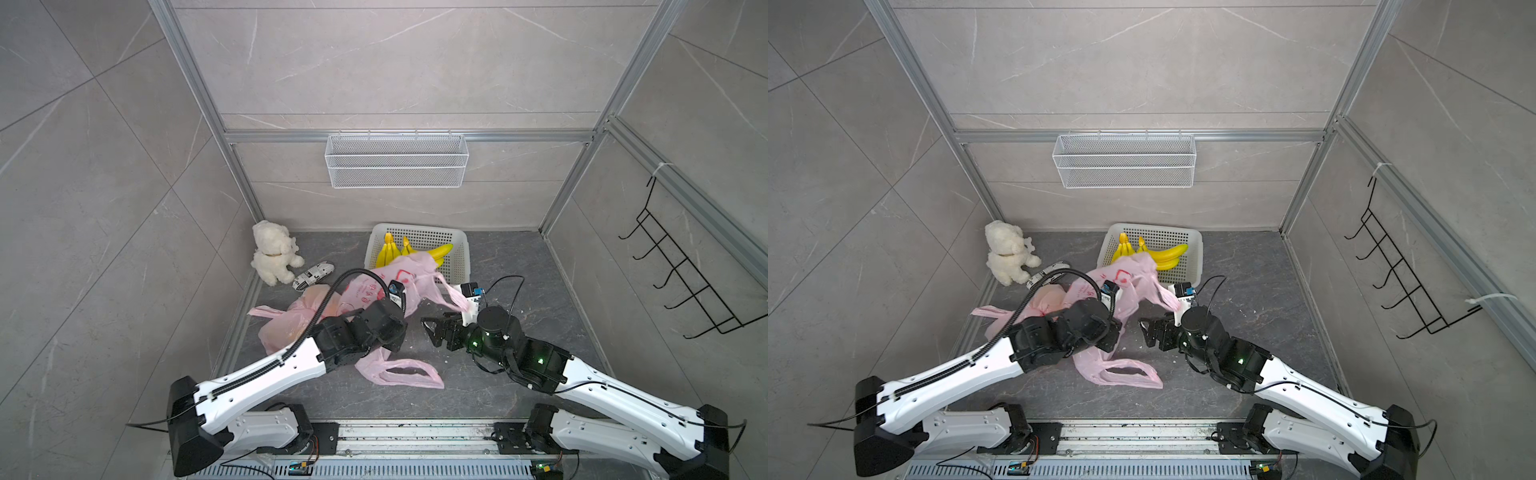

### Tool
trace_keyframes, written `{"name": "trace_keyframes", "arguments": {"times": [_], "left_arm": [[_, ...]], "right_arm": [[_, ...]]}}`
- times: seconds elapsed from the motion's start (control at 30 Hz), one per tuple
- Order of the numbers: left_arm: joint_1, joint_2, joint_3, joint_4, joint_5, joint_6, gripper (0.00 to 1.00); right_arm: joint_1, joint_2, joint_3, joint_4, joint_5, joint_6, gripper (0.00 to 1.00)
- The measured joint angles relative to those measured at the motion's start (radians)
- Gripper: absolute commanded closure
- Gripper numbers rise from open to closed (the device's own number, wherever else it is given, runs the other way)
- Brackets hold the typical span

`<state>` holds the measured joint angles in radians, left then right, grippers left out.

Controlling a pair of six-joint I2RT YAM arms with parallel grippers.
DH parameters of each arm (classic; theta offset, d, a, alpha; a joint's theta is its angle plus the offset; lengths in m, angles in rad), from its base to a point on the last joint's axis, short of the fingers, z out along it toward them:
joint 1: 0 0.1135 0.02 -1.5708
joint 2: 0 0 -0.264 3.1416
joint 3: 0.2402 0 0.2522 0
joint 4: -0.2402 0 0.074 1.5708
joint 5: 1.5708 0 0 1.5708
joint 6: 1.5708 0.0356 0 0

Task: Place the banana into a plastic bag & tie a knot
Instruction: Open the plastic bag at the center of the board.

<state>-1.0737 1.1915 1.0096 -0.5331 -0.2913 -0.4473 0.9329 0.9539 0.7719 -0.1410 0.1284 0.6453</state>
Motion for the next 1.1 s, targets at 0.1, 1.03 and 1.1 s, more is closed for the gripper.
{"name": "trace_keyframes", "arguments": {"times": [0.1,1.03,1.1], "left_arm": [[-0.026,0.009,-0.079,0.122,0.036,-0.031,1.00],[-0.032,0.008,-0.114,0.358,0.069,-0.050,1.00],[-0.032,0.008,-0.122,0.364,0.072,-0.050,1.00]], "right_arm": [[0.000,0.001,-0.016,0.040,-0.015,0.036,0.11],[-0.041,-0.005,-0.119,0.043,0.122,0.209,0.27],[-0.051,-0.007,-0.117,0.060,0.119,0.225,0.28]]}}
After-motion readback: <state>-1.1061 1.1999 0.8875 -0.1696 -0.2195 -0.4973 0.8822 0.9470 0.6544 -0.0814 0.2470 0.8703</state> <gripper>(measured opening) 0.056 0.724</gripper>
